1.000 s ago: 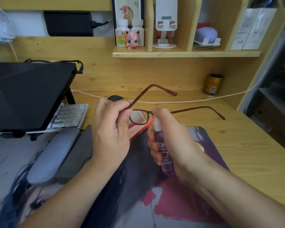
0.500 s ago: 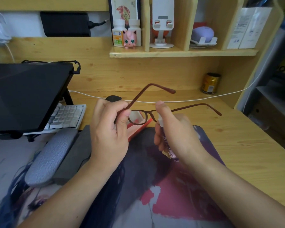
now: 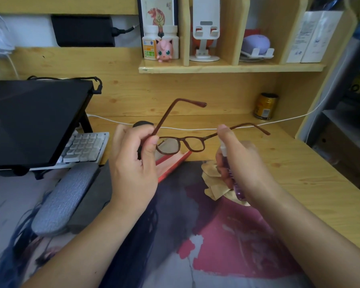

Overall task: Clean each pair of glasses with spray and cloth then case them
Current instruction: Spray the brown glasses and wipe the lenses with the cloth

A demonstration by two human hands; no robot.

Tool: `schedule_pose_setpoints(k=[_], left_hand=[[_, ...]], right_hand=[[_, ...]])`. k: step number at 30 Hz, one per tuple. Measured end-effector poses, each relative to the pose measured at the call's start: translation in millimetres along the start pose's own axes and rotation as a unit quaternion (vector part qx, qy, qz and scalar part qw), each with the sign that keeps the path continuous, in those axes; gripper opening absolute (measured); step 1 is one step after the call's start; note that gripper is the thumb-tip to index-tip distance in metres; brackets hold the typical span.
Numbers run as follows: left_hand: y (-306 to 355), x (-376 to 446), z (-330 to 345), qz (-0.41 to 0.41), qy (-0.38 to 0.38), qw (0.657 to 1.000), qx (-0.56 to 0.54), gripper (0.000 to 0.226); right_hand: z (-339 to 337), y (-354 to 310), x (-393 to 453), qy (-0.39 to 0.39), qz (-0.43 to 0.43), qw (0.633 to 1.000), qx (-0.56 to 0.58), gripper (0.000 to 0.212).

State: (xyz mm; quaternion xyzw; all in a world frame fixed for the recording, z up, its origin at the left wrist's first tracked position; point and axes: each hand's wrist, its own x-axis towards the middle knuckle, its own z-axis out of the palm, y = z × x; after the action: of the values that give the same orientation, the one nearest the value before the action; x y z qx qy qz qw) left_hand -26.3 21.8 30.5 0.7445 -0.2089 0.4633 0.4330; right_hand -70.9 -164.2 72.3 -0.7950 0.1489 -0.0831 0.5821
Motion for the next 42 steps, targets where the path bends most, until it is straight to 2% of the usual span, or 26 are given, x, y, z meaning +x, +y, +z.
schedule_pose_setpoints(k=[6,8,10,11,12,14,15,16,17,19,22,26,32,36,39,42], left_hand=[[3,0,-1,-0.025,-0.007,0.999,-0.028,0.009],[8,3,-2,-0.093,-0.011,0.993,-0.073,0.011],[16,9,-4,-0.198,-0.023,0.975,-0.098,0.011],[19,13,-3,-0.263,-0.027,0.956,-0.129,0.011],[24,16,-3,-0.338,-0.027,0.922,-0.186,0.012],[31,22,-1,-0.484,-0.023,0.811,-0.326,0.010],[33,24,-1,-0.534,-0.021,0.757,-0.375,0.009],[35,24,0,-0.566,-0.021,0.719,-0.403,0.009],[35,24,-1,-0.585,-0.022,0.694,-0.419,0.009],[35,23,-2,-0.603,-0.024,0.664,-0.441,0.013],[36,24,-3,-0.616,-0.019,0.646,-0.451,0.011],[40,24,-2,-0.620,-0.019,0.645,-0.446,0.008],[37,24,-3,-0.629,-0.012,0.635,-0.447,0.008],[34,23,-3,-0.631,-0.012,0.633,-0.449,0.008],[34,22,-2,-0.629,-0.015,0.636,-0.447,0.008],[33,22,-2,-0.631,-0.015,0.635,-0.445,0.007]], right_hand=[[3,4,6,0.012,-0.009,1.000,0.012,0.055],[0,3,5,0.021,-0.018,0.999,0.041,0.061],[-1,3,2,0.036,-0.045,0.997,0.058,0.071],[0,4,0,0.044,-0.064,0.995,0.064,0.074],[5,6,-2,0.052,-0.085,0.993,0.071,0.076],[17,10,-7,0.057,-0.131,0.987,0.068,0.080],[24,13,-9,0.060,-0.159,0.985,0.041,0.084],[30,15,-11,0.066,-0.188,0.980,0.001,0.086],[35,15,-14,0.073,-0.214,0.974,-0.031,0.084],[41,14,-14,0.081,-0.245,0.965,-0.042,0.077],[46,15,-8,0.092,-0.241,0.966,-0.025,0.078],[45,16,-4,0.102,-0.228,0.968,-0.035,0.072],[26,20,8,0.130,-0.198,0.971,0.008,0.092],[12,23,16,0.160,-0.171,0.972,0.034,0.085],[12,22,17,0.158,-0.166,0.973,0.038,0.077],[11,25,17,0.153,-0.170,0.972,0.048,0.078]])
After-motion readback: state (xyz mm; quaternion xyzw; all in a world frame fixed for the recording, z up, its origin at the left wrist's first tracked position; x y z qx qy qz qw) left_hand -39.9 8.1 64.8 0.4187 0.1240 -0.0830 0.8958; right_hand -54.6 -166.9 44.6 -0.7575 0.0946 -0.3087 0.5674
